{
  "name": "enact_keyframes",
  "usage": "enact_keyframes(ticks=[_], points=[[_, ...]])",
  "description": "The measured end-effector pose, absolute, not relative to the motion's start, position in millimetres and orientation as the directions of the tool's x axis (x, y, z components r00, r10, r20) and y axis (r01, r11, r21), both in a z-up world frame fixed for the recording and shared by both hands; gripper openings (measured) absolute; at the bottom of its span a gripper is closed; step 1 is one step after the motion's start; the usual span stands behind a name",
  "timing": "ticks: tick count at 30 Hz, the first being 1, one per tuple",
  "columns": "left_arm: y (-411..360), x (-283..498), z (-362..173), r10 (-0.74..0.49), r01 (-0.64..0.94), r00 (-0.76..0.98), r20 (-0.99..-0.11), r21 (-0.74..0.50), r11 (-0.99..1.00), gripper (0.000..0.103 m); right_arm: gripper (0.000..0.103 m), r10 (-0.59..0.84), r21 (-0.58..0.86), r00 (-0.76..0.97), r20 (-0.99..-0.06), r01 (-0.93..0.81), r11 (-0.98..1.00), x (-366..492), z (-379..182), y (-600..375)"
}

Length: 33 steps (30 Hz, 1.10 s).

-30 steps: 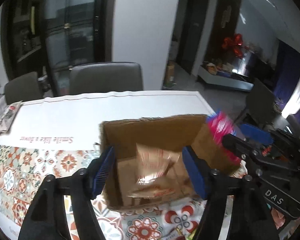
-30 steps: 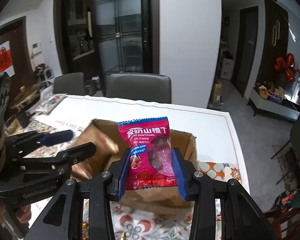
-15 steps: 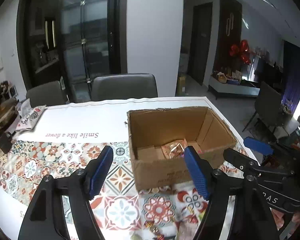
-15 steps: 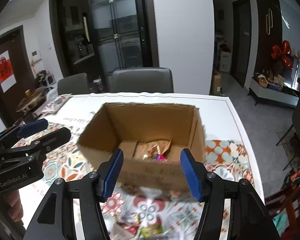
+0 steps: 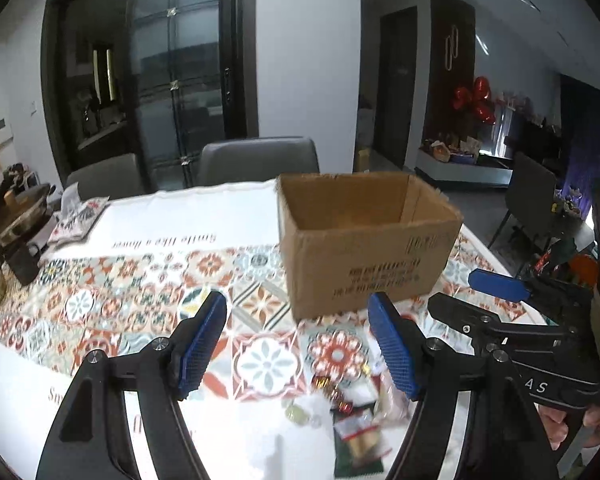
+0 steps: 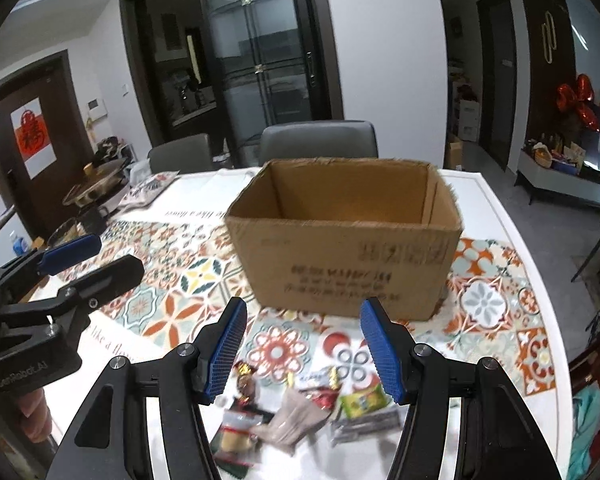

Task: Organize snacks
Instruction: 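Grasp the gold-wrapped candy with the right tool while the left tool grasps a green candy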

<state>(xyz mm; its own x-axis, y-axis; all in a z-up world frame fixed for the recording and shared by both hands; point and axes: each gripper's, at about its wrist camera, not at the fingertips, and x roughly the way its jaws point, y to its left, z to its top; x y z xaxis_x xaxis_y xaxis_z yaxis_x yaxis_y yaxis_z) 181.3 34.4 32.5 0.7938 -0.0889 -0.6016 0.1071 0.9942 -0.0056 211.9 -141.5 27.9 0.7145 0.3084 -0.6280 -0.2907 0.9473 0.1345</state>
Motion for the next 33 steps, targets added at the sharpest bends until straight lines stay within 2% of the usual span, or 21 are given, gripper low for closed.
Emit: enact_keyframes(ticks=[11,20,24,29,33], points=[[62.5,164.4,-23.4,-0.106,0.097,0.719,-0.687,-0.052,0.994,0.071,0.06,0.378,0.111,0.612,-0.694,-0.428,0.897,198.8,-16.1,-94.9],[62.8,173.0,-68.4,-0.172,0.156,0.65,-0.74,-0.091,0.984,0.056,0.059,0.386,0.106,0.541,-0.747,-0.476,0.873,209.4,-53.5,-81.6],[63.6,180.6,-85.0,-0.205,0.175,0.61,-0.765,-0.122,0.977,0.047,0.05,0.387,0.111,0.501,-0.774,-0.495,0.862,215.2,-70.1,-75.9],[64.6,189.0,-101.4,-0.257,0.187,0.565,-0.784,-0.181,0.965,0.041,0.045,0.383,0.122,0.459,-0.802,-0.501,0.857,222.9,-88.1,-70.5],[61.2,195.0,-110.5,-0.26,0.193,0.541,-0.8,-0.182,0.964,0.038,0.04,0.388,0.139,0.437,-0.812,-0.502,0.854,228.4,-95.7,-68.6]])
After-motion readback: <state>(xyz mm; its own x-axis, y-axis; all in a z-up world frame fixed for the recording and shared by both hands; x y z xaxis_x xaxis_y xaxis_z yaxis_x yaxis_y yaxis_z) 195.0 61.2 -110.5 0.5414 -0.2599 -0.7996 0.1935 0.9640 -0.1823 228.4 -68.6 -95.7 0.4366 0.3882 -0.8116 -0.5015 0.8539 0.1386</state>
